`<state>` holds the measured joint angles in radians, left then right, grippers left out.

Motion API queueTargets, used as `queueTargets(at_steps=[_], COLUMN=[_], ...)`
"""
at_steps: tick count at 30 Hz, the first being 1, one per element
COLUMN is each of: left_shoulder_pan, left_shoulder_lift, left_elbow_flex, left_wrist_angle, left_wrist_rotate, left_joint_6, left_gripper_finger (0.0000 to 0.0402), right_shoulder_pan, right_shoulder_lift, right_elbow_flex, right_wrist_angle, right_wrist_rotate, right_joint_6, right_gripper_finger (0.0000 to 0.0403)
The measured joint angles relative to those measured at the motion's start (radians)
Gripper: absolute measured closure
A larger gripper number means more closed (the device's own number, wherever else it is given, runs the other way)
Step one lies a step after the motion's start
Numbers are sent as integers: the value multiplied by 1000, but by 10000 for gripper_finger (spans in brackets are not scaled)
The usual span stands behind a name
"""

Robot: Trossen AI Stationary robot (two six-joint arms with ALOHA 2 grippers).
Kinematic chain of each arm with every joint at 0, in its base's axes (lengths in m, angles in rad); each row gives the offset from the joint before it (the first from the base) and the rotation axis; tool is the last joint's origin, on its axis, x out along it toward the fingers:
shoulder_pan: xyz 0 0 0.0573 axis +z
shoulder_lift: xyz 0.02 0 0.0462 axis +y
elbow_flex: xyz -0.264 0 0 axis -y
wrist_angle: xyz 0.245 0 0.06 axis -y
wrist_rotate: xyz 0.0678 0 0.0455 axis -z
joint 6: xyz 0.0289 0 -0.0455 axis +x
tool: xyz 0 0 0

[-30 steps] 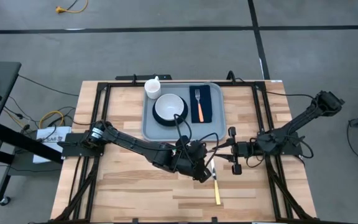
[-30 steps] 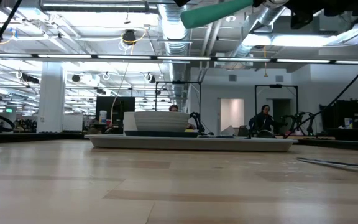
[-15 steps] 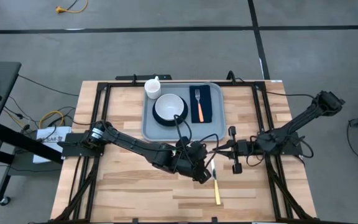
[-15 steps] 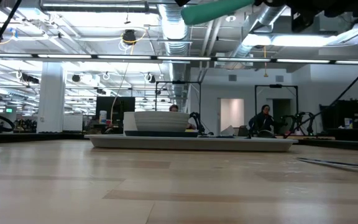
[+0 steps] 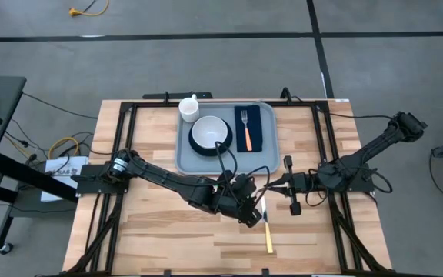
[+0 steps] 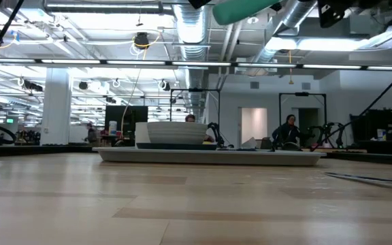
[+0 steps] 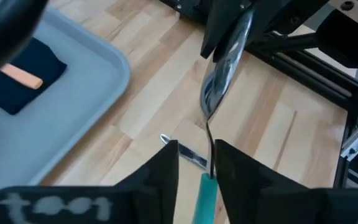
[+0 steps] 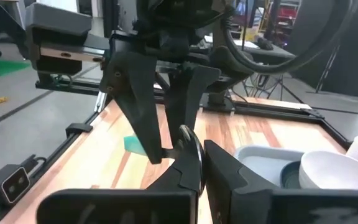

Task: Set up tray
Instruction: Put the blue spoon on the blue napkin to the right of the green plate

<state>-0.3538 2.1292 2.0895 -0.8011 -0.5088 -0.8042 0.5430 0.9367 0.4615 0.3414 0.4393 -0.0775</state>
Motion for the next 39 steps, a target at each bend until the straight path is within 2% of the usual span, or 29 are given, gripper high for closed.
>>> queueTargets(at_steps=[7, 12, 15, 18, 20, 23, 28, 32, 36, 39], left_shoulder_pan=[-30, -52, -57, -57, -58, -67, -120, -139, -133, -123], left_shoulder_lift=[0, 0, 0, 0, 0, 0, -7, -45, -79, -104], left_elbow_flex=[1, 24, 45, 57, 61, 61, 61, 61, 62, 62], left_wrist_angle=[2, -11, -79, -190, -233, -250, -146, -122, -77, -22], left_wrist_rotate=[-52, -47, -28, 45, 50, -26, -231, -273, -166, -63], left_joint_6=[10, 38, 52, 138, 142, 145, 270, 344, 424, 518], left_gripper_finger=[295, 294, 294, 294, 294, 294, 294, 294, 294, 294], right_shoulder_pan=[-2, -2, -3, -6, -20, -55, -158, -302, -483, -618], right_shoulder_lift=[-3, -3, -3, -3, -3, -2, 0, 0, 23, 62], right_elbow_flex=[47, 58, 59, 60, 81, 137, 266, 395, 511, 595], right_wrist_angle=[-150, -218, -219, -223, -272, -383, -603, -780, -895, -969], right_wrist_rotate=[4, 4, 5, 4, 5, 5, -1, -127, -341, -450], right_joint_6=[42, 70, 71, 71, 79, 100, 102, 74, 25, -14], right_gripper_finger=[402, 402, 403, 403, 403, 403, 403, 403, 403, 403])
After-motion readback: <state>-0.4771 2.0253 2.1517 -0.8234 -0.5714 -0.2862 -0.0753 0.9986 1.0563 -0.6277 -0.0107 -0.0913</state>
